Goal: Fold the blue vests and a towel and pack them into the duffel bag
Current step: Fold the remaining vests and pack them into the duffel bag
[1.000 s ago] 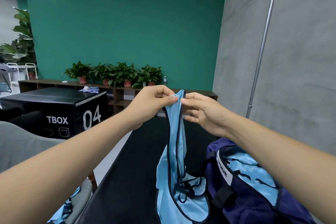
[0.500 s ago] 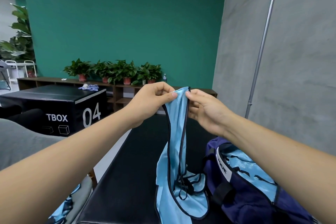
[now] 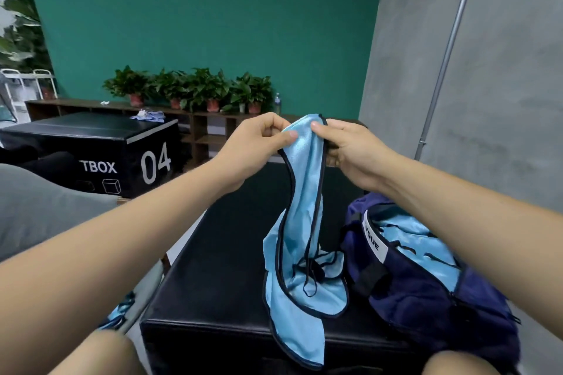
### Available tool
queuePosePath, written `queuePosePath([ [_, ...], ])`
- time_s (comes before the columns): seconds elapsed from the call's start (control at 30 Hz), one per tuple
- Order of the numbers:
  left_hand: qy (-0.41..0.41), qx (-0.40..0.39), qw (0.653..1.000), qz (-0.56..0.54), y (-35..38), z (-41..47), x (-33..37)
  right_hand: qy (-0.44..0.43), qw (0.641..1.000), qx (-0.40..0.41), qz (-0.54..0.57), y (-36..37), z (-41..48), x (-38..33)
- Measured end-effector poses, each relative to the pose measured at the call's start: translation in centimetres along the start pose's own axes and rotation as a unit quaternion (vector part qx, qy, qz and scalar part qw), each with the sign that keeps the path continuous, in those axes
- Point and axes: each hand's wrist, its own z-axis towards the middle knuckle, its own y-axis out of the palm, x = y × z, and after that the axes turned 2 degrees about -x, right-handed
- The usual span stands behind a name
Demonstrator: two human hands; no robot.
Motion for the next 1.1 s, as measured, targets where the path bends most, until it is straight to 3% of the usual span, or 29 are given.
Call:
queuePosePath([
  [0.2,-0.071,-0.052,0.996,0.027,3.7,-4.0,-5.8,0.003,0.997,0.067,-0.044,-0.3,1.3,-0.4],
  [0.33,-0.053,-0.111,0.985,0.124,6.8,-7.6,-9.2,0.013,0.992,0.092,-0.081,-0.8,2.2,-0.2],
  [0.47,-0.030,-0.224,0.942,0.248,8.8,-10.0,-11.7,0.024,0.990,0.099,-0.094,-1.0,2.5,0.1],
  [0.6,-0.050,-0.276,0.889,0.362,9.0,-10.7,-14.3,0.020,0.990,0.099,-0.099,-1.2,2.2,0.4],
  [0.77,-0.087,-0.256,0.865,0.423,7.1,-10.9,-16.4,0.020,0.988,0.108,-0.107,-1.8,1.6,0.4],
  [1.1,-0.148,-0.150,0.866,0.454,-0.5,-10.1,-21.0,0.025,0.984,0.149,-0.090,-4.3,1.4,0.8],
])
